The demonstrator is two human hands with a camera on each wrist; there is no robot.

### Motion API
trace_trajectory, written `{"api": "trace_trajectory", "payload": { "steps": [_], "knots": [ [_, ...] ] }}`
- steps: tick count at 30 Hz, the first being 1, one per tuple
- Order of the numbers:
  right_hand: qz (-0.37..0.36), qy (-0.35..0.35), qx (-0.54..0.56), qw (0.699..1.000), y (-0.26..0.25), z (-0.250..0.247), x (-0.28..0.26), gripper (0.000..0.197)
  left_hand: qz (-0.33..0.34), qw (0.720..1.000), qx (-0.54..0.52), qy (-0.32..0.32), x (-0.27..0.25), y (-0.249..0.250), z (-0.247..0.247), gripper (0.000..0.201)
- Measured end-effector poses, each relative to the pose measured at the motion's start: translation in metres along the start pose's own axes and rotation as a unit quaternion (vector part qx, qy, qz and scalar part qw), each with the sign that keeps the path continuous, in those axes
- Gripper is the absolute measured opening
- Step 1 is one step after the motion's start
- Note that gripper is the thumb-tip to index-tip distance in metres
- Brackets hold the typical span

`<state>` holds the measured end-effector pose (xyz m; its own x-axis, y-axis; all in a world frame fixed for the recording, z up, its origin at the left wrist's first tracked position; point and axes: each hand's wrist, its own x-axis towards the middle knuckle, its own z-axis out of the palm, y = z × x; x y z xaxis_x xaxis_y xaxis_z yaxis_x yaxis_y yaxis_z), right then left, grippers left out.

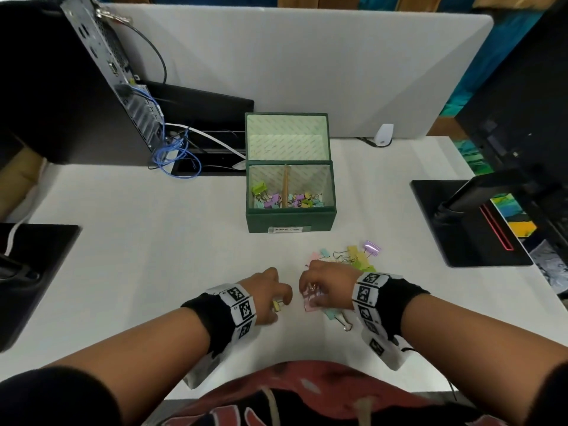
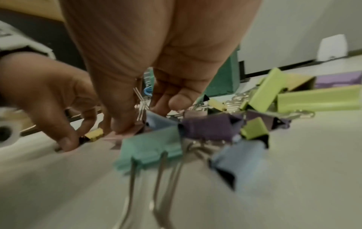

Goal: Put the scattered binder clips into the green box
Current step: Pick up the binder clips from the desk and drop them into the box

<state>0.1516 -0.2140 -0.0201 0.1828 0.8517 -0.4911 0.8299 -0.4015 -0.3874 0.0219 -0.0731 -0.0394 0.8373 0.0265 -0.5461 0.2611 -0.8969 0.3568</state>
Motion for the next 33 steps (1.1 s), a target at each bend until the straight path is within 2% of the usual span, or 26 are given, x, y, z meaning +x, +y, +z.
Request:
{"api": "trace_trajectory", "payload": {
  "steps": [4, 8, 12, 16, 20, 24, 27, 28, 31, 33],
  "knots": [
    [0.07, 0.043, 0.076, 0.994, 0.008, -0.006, 0.005, 0.026, -0.011, 0.999, -0.016, 0.032, 0.008, -0.006, -0.01, 0.034],
    [0.129, 0.11, 0.187, 0.968, 0.016, -0.011, 0.005, 0.021, -0.033, 0.997, -0.031, 0.059, 0.014, -0.017, -0.018, 0.032],
    [0.136, 0.157, 0.25, 0.946, 0.016, -0.022, 0.001, 0.027, -0.051, 0.994, -0.046, 0.082, 0.014, -0.023, -0.024, 0.031],
    [0.136, 0.202, 0.298, 0.923, 0.017, -0.035, -0.001, 0.018, -0.039, 0.98, -0.125, 0.151, 0.011, -0.013, -0.037, 0.031],
    [0.101, 0.236, 0.36, 0.897, 0.01, -0.045, 0.001, 0.021, -0.031, 0.954, -0.236, 0.183, 0.014, 0.007, -0.058, 0.012],
    [0.086, 0.252, 0.407, 0.873, 0.005, -0.048, 0.003, 0.021, -0.039, 0.927, -0.294, 0.23, 0.019, 0.008, -0.065, 0.024],
    [0.082, 0.239, 0.467, 0.848, 0.004, -0.048, 0.003, 0.021, -0.049, 0.92, -0.322, 0.217, 0.019, 0.003, -0.066, 0.026],
    [0.085, 0.242, 0.452, 0.854, 0.003, -0.047, 0.004, 0.021, -0.047, 0.924, -0.314, 0.211, 0.019, 0.003, -0.066, 0.028],
    [0.115, 0.257, 0.328, 0.902, 0.0, -0.045, 0.007, 0.024, -0.027, 0.932, -0.284, 0.226, 0.017, 0.005, -0.066, 0.03],
    [0.13, 0.266, 0.285, 0.911, -0.002, -0.045, 0.008, 0.023, -0.011, 0.932, -0.265, 0.249, 0.016, 0.007, -0.067, 0.027]
  ]
}}
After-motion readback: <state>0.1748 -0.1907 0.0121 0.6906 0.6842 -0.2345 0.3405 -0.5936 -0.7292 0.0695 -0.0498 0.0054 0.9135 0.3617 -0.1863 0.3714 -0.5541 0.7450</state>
